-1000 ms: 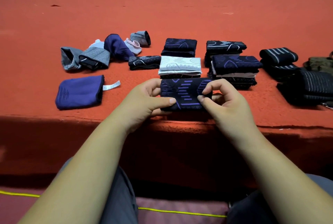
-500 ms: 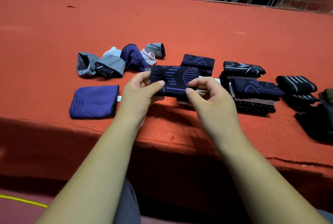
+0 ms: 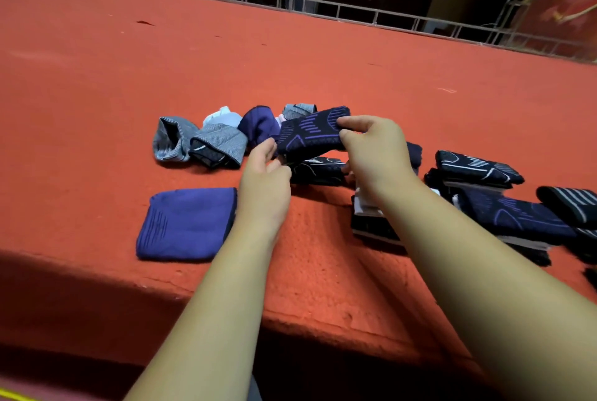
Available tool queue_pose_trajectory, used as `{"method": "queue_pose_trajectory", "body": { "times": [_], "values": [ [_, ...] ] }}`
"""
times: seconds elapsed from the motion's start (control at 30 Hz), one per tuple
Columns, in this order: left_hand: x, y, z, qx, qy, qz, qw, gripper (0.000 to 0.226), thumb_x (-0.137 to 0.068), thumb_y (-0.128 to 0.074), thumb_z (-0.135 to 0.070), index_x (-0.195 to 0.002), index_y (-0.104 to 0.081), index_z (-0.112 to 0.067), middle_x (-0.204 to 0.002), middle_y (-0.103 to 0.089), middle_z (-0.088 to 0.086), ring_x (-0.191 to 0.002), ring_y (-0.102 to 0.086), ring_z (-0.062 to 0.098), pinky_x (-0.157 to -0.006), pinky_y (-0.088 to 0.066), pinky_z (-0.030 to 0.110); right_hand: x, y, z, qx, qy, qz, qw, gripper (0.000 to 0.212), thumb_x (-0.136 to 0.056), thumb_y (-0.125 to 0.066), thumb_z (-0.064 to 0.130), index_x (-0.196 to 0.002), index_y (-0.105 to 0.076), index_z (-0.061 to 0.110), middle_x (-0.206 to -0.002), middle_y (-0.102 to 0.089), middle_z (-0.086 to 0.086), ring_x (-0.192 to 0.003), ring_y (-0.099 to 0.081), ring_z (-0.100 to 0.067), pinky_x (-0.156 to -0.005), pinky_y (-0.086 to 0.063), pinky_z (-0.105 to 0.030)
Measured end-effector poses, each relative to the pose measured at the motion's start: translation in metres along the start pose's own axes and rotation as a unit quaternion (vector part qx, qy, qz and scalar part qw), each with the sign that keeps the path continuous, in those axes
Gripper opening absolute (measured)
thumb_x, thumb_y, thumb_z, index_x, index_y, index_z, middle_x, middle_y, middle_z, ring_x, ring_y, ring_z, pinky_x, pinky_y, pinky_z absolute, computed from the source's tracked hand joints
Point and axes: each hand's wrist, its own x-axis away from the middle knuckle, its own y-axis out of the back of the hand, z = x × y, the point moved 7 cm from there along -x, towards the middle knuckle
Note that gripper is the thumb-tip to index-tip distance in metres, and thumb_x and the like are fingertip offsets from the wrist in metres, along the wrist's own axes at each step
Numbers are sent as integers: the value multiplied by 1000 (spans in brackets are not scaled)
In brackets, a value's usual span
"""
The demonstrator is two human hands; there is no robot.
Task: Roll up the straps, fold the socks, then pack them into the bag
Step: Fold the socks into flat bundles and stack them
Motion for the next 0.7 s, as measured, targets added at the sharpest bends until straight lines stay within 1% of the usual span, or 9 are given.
{"method": "queue_pose_trajectory", "body": {
  "times": [0.07,0.17,0.27,0.37,0.43,0.5,0.57,0.63,0.7],
  "values": [
    [-4,1,3,-6,12,-5,1000,63,-95,-50,11,-152,-50,-14,-135,-61,-10,-127,-62,6,-115,-48,32,-14,-9,0,21,-10,10,1000,41,-95,-54,7,-125,-76,24,-91,-78,-2,-45,-65,-18,-40,-41,-18],
    [-8,6,13,-46,47,-28,997,48,-90,-60,-1,-135,-64,-20,-116,-68,-15,-113,-67,9,-107,-54,36,-31,-30,-2,152,5,61,987,40,-92,-53,4,-119,-79,20,-99,-79,-5,-53,-70,-25,-45,-48,-22],
    [-9,11,23,-64,84,-39,994,49,-72,-61,-24,-120,-71,-27,-111,-75,-7,-103,-72,19,-104,-57,48,-36,-45,-2,378,54,98,919,34,-88,-53,5,-108,-79,13,-99,-75,-11,-84,-68,-34,-72,-54,-32],
    [-14,13,36,-72,86,-40,993,48,-65,-59,-37,-111,-72,-33,-107,-77,2,-103,-75,25,-98,-60,53,-32,-49,-2,457,55,117,880,19,-91,-52,2,-93,-68,11,-80,-58,-9,-78,-56,-34,-69,-44,-34],
    [-16,14,40,-80,83,-42,993,47,-62,-58,-41,-107,-71,-34,-105,-78,2,-102,-75,25,-97,-61,54,-33,-47,-3,424,54,104,898,22,-90,-51,2,-94,-71,10,-85,-65,-12,-81,-62,-36,-70,-48,-35],
    [-15,14,40,-84,82,-41,992,43,-65,-58,-39,-106,-71,-34,-103,-78,2,-100,-75,23,-96,-61,53,-35,-41,2,299,41,80,950,34,-87,-50,0,-96,-80,14,-91,-76,-15,-86,-74,-37,-77,-60,-40],
    [-12,14,36,-85,80,-42,992,41,-68,-57,-36,-106,-71,-33,-99,-78,2,-91,-75,21,-92,-63,52,-35,-34,9,147,4,63,987,40,-87,-49,-5,-82,-76,23,-90,-79,-14,-81,-79,-33,-81,-62,-42],
    [-9,13,35,-91,78,-34,992,42,-69,-56,-34,-108,-71,-31,-93,-78,1,-81,-73,18,-87,-64,50,-35,-24,17,36,-24,30,999,42,-88,-48,-6,-83,-75,27,-85,-79,-11,-76,-80,-29,-80,-61,-41],
    [-7,12,36,-95,80,-29,992,42,-69,-56,-34,-108,-71,-31,-91,-78,-1,-81,-74,17,-86,-64,50,-37,-19,20,-2,-34,19,999,43,-90,-47,-5,-101,-78,22,-86,-78,-11,-73,-80,-27,-70,-57,-35]
  ]
}}
